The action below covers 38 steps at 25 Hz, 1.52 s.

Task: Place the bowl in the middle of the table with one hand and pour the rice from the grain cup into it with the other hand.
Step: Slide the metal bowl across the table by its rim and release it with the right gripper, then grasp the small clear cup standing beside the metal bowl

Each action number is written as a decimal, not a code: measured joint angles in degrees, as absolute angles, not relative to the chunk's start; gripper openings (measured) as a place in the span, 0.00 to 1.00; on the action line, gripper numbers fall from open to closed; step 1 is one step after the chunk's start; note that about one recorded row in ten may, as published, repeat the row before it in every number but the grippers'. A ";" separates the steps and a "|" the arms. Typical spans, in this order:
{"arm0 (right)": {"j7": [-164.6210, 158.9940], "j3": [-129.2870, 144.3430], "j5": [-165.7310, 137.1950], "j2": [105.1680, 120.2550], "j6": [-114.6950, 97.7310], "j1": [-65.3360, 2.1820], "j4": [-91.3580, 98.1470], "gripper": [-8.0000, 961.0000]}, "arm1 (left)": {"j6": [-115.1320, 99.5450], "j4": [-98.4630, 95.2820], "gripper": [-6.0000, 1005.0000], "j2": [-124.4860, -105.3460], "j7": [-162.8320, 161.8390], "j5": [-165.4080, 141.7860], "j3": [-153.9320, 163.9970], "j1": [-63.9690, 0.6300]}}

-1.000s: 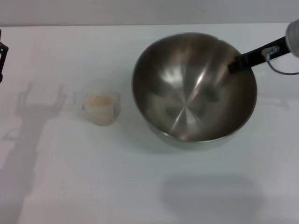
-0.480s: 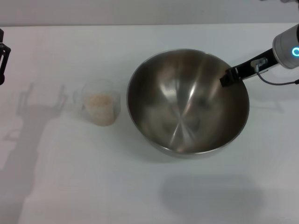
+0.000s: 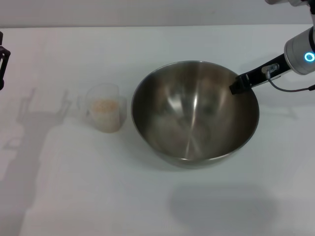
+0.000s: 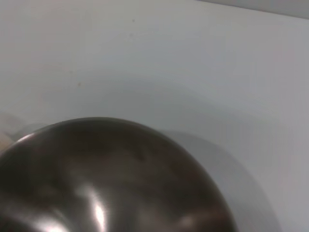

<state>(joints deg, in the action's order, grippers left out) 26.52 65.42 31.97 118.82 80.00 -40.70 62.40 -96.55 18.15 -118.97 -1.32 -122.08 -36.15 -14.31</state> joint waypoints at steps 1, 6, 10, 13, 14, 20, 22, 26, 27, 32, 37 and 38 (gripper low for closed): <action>26.60 65.44 31.98 118.82 79.90 -40.72 62.40 0.03 | -96.58 18.21 0.82 -118.98 -1.32 -122.08 -36.12 -14.18; 26.87 65.51 31.94 118.82 79.55 -40.76 62.69 0.07 | -96.73 18.46 0.82 -119.00 -1.32 -122.08 -36.12 -13.77; 27.35 65.55 31.92 118.83 79.51 -40.96 63.15 0.12 | -97.11 18.46 0.82 -119.00 -1.32 -122.08 -36.03 -13.50; 27.68 65.65 31.90 118.77 79.73 -41.35 64.85 0.16 | -97.50 18.46 0.82 -119.01 -1.32 -122.08 -35.94 -13.29; 27.68 65.65 31.90 118.77 79.73 -41.35 64.85 0.18 | -97.50 18.46 0.82 -119.01 -1.32 -122.08 -35.94 -13.29; 27.55 66.75 31.83 118.64 80.15 -41.62 68.13 0.25 | -98.50 18.43 0.82 -118.95 -1.32 -122.07 -35.94 -13.10; 27.45 66.75 31.82 118.56 80.18 -42.07 68.54 0.26 | -98.81 18.34 0.82 -118.93 -1.32 -122.08 -35.94 -13.08; 27.49 67.08 31.79 118.54 79.67 -42.59 71.42 0.27 | -99.18 18.11 0.82 -118.91 -1.32 -122.07 -35.95 -13.09; 27.63 67.44 31.77 118.62 79.22 -42.52 72.88 0.27 | -99.21 18.07 0.82 -118.92 -1.32 -122.08 -35.94 -13.09; 29.10 71.08 31.80 118.91 71.17 -39.42 82.00 0.44 | -98.89 17.96 0.82 -118.91 -1.28 -121.81 -35.95 -13.09; 31.59 80.24 31.98 119.19 53.35 -31.95 88.39 0.60 | -96.97 17.87 0.82 -118.93 -1.02 -121.76 -35.95 -12.62; 33.22 84.68 31.82 119.32 43.81 -28.31 89.33 0.63 | -95.67 17.85 0.82 -118.99 -0.87 -121.75 -35.95 -12.28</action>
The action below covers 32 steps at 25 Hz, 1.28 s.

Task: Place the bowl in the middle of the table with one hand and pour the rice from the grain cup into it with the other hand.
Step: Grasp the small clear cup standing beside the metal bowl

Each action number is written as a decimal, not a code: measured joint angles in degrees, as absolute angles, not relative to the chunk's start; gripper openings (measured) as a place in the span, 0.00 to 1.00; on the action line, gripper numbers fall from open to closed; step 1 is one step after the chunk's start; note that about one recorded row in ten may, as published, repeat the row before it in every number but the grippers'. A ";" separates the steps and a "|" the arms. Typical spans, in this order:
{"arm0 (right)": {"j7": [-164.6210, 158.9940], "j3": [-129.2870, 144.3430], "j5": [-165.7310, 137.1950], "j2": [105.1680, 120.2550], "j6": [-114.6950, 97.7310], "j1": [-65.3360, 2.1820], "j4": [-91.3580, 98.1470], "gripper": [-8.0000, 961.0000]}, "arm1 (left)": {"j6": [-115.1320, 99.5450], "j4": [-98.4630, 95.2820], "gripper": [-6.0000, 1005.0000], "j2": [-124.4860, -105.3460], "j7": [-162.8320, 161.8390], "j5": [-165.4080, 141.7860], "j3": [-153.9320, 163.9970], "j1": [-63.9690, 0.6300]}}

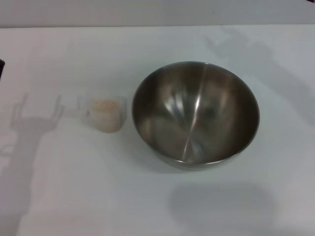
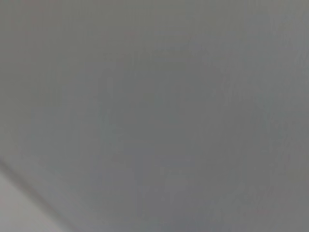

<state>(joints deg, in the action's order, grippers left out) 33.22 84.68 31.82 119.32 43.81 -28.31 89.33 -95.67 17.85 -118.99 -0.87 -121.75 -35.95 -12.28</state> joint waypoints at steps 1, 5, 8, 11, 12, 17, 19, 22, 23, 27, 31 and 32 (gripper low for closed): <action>33.22 84.68 31.82 119.32 43.81 -28.31 89.33 0.63 | -95.67 17.85 0.82 -118.99 -0.87 -121.75 -35.95 -12.28; 37.34 94.70 32.40 119.57 16.98 -20.96 85.83 0.63 | -91.91 17.83 0.82 -119.07 -0.68 -121.89 -35.39 -11.29; 37.42 98.77 32.46 119.57 4.37 -19.20 81.97 0.63 | -89.59 17.83 0.82 -119.09 -0.62 -121.96 -34.08 -10.69; 36.30 104.98 32.51 119.56 -14.99 -17.84 74.46 0.63 | -86.38 18.37 0.82 -119.08 0.22 -122.01 -31.69 -8.84; 35.41 106.91 32.50 119.54 -21.32 -17.80 71.71 0.63 | -86.17 18.48 0.82 -119.09 0.57 -122.04 -30.95 -8.40; 26.78 115.00 32.55 119.47 -53.58 -19.75 53.41 0.63 | -85.77 18.70 0.82 -119.09 1.70 -121.81 -26.83 -7.16; 21.16 116.54 32.56 119.46 -62.56 -21.24 46.01 0.63 | -85.56 18.71 0.82 -119.09 1.75 -121.75 -25.51 -6.94; 12.85 117.48 32.41 119.43 -72.66 -23.17 35.38 0.63 | -84.80 18.84 0.82 -119.09 1.76 -121.82 -23.23 -6.79; 11.70 117.51 32.37 119.40 -74.25 -23.30 33.73 0.63 | -84.40 18.94 0.82 -119.09 1.76 -121.88 -22.54 -6.83; 10.01 117.58 32.35 119.38 -78.69 -22.99 28.58 0.62 | -80.20 20.08 0.82 -119.09 2.13 -121.92 -21.05 -7.61; 9.97 117.61 32.14 119.53 -80.07 -22.46 26.15 0.62 | -74.68 22.03 0.82 -119.09 4.66 -121.68 -21.64 -8.78; 9.96 117.62 32.15 119.56 -80.13 -22.34 25.94 0.62 | -74.17 22.18 0.82 -119.09 4.92 -121.68 -21.76 -8.97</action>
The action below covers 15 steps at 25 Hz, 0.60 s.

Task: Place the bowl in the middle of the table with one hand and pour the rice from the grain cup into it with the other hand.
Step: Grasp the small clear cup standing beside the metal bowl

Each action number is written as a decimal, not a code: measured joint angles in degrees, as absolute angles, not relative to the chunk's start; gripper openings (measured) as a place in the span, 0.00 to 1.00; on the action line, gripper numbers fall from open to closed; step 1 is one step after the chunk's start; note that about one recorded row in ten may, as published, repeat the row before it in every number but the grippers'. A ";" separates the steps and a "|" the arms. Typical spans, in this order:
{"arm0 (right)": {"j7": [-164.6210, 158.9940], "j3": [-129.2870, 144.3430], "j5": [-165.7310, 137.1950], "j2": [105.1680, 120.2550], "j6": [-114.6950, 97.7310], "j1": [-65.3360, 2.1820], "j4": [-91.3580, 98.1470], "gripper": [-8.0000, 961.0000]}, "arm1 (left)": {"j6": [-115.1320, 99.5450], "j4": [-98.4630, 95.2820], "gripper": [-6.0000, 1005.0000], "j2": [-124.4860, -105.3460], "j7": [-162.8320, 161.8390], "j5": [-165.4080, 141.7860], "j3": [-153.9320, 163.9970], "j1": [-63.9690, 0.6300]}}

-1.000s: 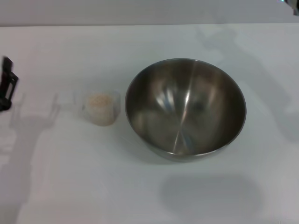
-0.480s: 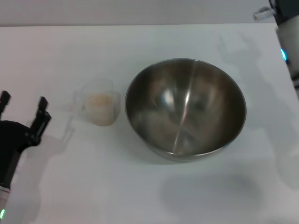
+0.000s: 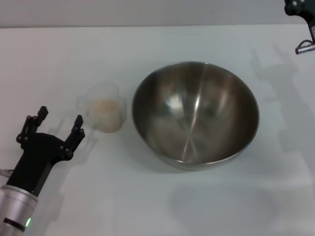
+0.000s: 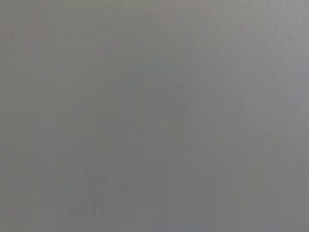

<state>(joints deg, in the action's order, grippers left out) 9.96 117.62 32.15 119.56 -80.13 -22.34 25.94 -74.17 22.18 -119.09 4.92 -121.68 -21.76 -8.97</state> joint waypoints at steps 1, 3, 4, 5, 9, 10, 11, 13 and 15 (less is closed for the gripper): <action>9.95 117.62 32.16 119.58 -80.17 -22.15 25.79 0.62 | -73.42 22.29 0.82 -119.09 5.20 -121.68 -21.91 -9.27; 9.93 117.64 32.17 119.60 -80.22 -21.78 25.62 0.62 | -72.09 22.23 0.82 -119.09 5.40 -121.68 -22.04 -9.98; 9.93 117.65 32.17 119.61 -80.27 -21.57 25.54 0.62 | -71.46 22.15 0.82 -119.09 5.41 -121.66 -22.22 -10.33; 9.92 117.65 32.17 119.61 -80.37 -21.30 25.47 0.62 | -70.83 22.09 0.82 -119.09 5.41 -121.66 -22.40 -10.65; 9.90 117.68 32.18 119.62 -80.96 -20.61 24.95 0.62 | -68.46 22.00 0.82 -119.09 5.43 -121.62 -23.53 -11.79; 9.89 117.68 32.21 119.62 -81.10 -20.49 24.82 0.62 | -67.94 21.95 0.82 -119.09 5.44 -121.62 -23.81 -12.05; 9.89 117.68 32.27 119.62 -81.32 -20.41 24.69 0.62 | -67.36 21.90 0.82 -119.10 5.44 -121.59 -24.27 -12.38; 9.87 117.69 32.29 119.62 -82.21 -20.06 24.37 0.62 | -65.71 21.81 0.82 -119.09 5.45 -121.56 -25.23 -12.93; 9.87 117.68 32.29 119.62 -82.42 -19.95 24.33 0.62 | -64.25 21.71 0.82 -119.09 5.45 -121.54 -25.97 -13.59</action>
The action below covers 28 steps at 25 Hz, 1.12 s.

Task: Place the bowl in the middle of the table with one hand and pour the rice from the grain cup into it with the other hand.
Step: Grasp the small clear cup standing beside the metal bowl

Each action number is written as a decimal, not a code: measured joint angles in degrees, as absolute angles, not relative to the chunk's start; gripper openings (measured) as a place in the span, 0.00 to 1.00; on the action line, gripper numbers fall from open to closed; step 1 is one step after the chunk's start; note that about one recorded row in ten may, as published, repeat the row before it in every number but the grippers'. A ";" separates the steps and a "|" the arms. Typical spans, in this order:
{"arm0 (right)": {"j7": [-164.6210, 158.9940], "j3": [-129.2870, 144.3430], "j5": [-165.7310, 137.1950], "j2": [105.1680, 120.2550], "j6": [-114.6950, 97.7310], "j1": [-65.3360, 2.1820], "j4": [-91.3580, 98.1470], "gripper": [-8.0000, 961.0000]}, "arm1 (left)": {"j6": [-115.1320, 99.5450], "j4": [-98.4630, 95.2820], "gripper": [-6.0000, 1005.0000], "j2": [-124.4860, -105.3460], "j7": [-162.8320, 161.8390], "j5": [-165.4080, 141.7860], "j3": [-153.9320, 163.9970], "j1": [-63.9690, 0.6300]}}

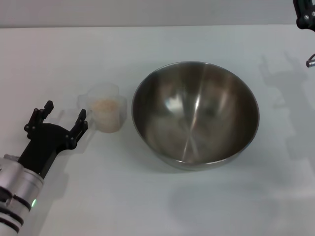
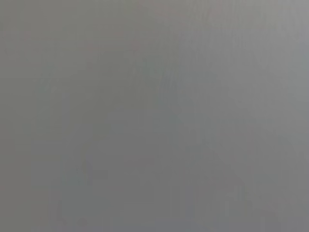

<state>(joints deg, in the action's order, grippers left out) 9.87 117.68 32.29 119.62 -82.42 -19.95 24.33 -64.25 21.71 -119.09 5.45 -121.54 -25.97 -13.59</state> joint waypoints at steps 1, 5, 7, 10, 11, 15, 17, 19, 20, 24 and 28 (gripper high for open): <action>9.86 117.68 32.30 119.62 -82.61 -19.83 24.32 0.62 | -63.89 21.67 0.82 -119.09 5.45 -121.55 -26.13 -13.82; 9.85 117.68 32.48 119.62 -83.11 -19.76 24.04 0.62 | -63.30 21.62 0.81 -119.09 5.45 -121.55 -26.32 -14.44; 9.85 117.69 32.51 119.62 -83.19 -19.76 23.95 0.62 | -63.09 21.62 0.81 -119.09 5.45 -121.55 -26.39 -14.54; 9.84 117.69 32.42 119.62 -83.21 -19.76 23.92 0.62 | -62.61 21.64 0.81 -119.09 5.45 -121.55 -26.88 -14.85; 9.85 117.69 32.40 119.62 -83.21 -19.77 23.91 0.62 | -62.59 21.67 0.81 -119.09 5.45 -121.55 -26.89 -14.90; 9.84 117.68 32.30 119.62 -83.23 -19.86 23.90 0.62 | -62.47 21.71 0.81 -119.09 5.45 -121.55 -26.98 -15.32; 9.84 117.68 32.17 119.62 -83.23 -19.87 23.90 0.62 | -61.89 21.63 0.81 -119.09 5.45 -121.55 -27.32 -15.74; 9.84 117.68 32.15 119.62 -83.15 -19.91 23.90 0.62 | -61.21 21.67 0.80 -119.09 5.45 -121.56 -27.77 -15.99; 9.84 117.68 32.14 119.62 -83.07 -19.93 23.90 0.62 | -60.86 21.71 0.80 -119.09 5.45 -121.55 -28.10 -16.10; 9.84 117.68 32.11 119.62 -82.79 -20.01 23.86 0.62 | -60.21 21.75 0.80 -119.09 5.45 -121.55 -28.84 -16.56; 9.84 117.68 32.08 119.62 -82.77 -20.07 23.80 0.63 | -59.61 21.83 0.79 -119.09 5.45 -121.55 -29.64 -16.82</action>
<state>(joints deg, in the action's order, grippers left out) 9.84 117.68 32.08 119.62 -82.77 -20.07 23.80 -59.61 21.83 -119.09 5.45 -121.55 -29.64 -16.82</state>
